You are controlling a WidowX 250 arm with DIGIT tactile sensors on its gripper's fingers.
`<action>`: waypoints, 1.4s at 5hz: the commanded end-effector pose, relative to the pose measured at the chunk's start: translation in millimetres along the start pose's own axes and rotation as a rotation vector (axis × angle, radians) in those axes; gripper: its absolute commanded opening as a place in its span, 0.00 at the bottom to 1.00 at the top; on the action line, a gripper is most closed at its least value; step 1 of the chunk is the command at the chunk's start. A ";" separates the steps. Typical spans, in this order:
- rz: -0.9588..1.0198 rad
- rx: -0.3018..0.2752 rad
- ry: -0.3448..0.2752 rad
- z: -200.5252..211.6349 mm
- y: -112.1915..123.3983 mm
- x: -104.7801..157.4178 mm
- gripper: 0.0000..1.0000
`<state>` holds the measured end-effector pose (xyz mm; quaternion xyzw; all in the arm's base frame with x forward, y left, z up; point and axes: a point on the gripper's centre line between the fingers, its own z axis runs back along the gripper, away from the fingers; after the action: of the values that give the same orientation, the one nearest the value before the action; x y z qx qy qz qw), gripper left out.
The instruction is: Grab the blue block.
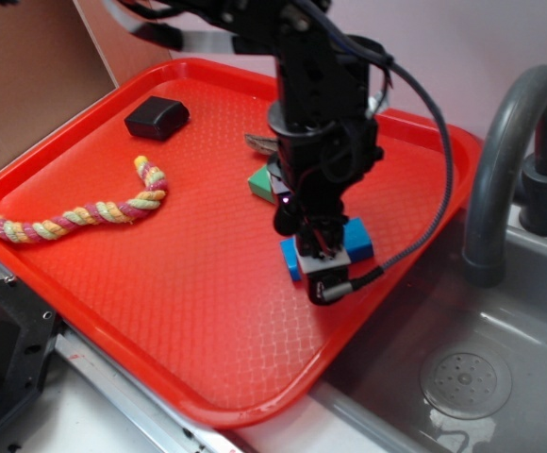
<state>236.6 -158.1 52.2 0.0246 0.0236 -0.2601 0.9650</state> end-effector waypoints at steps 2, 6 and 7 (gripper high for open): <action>-0.020 0.004 0.010 -11.5 -7.5 9.4 1.00; 0.112 0.073 -0.052 34.7 20.0 -7.6 0.00; 0.274 0.026 -0.139 79.7 65.2 -38.2 0.00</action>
<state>243.2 -81.9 129.3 0.0281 -0.0326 -0.1272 0.9909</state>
